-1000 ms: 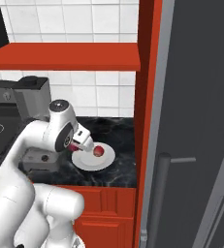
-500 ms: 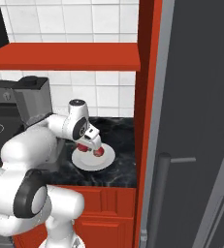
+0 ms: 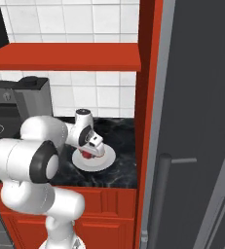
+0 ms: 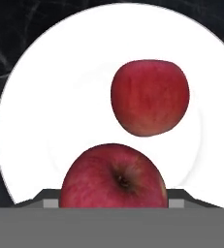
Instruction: Pick the two apples from the fridge and place them on the plate next to the blender to make a fruit smoothie.
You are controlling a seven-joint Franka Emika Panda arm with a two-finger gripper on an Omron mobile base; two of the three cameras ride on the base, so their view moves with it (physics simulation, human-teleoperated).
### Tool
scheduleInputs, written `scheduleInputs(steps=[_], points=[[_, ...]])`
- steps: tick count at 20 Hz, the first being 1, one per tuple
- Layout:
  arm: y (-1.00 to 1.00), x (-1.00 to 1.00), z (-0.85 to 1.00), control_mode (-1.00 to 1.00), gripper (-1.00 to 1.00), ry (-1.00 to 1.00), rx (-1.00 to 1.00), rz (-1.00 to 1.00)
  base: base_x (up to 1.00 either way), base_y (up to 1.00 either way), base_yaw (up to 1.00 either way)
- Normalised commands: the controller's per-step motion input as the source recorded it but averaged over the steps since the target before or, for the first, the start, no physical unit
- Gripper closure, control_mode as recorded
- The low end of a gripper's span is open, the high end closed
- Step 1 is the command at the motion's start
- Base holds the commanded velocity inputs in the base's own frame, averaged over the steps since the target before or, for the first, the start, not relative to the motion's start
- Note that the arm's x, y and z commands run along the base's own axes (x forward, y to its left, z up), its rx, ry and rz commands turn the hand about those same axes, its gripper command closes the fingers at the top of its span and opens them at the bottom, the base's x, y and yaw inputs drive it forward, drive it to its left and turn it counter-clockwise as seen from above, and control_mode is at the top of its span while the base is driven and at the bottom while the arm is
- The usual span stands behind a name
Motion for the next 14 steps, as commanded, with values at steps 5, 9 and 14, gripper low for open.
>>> scheduleInputs(steps=[5,9,14], points=[[0.04,0.18,-0.35,-1.0,1.0,0.05,0.0,0.0,0.0,0.0,0.0],[0.22,0.02,-0.1,-1.0,-1.0,0.04,-0.01,0.0,0.0,0.0,0.0],[0.0,-0.05,0.03,-1.0,-1.0,0.0,0.0,0.0,0.0,0.0,0.0]])
